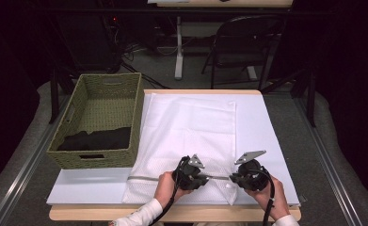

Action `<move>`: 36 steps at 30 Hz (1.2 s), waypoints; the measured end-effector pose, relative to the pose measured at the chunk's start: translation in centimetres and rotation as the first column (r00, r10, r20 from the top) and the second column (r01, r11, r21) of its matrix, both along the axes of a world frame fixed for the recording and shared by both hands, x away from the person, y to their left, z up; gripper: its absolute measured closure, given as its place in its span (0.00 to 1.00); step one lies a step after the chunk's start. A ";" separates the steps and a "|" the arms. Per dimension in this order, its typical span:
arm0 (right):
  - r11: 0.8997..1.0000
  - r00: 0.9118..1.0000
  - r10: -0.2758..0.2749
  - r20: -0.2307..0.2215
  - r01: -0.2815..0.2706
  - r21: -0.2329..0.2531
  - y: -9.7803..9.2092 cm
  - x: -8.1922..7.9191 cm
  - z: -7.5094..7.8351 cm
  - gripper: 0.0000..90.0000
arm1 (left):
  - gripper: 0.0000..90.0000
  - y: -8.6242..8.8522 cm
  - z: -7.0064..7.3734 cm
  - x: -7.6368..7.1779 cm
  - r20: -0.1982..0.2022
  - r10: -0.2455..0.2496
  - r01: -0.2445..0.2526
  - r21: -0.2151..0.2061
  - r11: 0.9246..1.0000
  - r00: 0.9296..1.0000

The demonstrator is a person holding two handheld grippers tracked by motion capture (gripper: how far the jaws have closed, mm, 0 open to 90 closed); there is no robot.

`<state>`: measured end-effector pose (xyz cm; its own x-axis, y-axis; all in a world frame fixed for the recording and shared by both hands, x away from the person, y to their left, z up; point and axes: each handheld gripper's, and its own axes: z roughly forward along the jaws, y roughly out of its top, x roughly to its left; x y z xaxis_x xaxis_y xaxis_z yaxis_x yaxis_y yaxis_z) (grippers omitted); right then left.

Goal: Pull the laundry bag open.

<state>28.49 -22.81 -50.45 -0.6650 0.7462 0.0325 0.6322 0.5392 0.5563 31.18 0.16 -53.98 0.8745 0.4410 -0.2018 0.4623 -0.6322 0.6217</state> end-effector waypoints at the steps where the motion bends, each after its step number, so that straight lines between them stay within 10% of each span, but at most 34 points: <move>1: 1.000 1.000 0.004 0.003 -0.004 -0.003 0.0 0.0 0.0 0.96 | 0.96 0.0 0.0 0.0 0.000 -0.001 0.001 0.003 1.000 1.000; 36: 1.000 1.000 -0.022 0.013 0.023 -0.017 -0.3 0.0 0.1 0.96 | 0.96 2.3 0.2 0.0 0.001 0.035 -0.035 0.026 0.999 0.999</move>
<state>28.53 -23.12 -50.31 -0.6483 0.7613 0.0110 0.6373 0.5348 0.5548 31.19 2.43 -53.79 0.8587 0.4762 -0.1893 0.4838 -0.6316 0.6058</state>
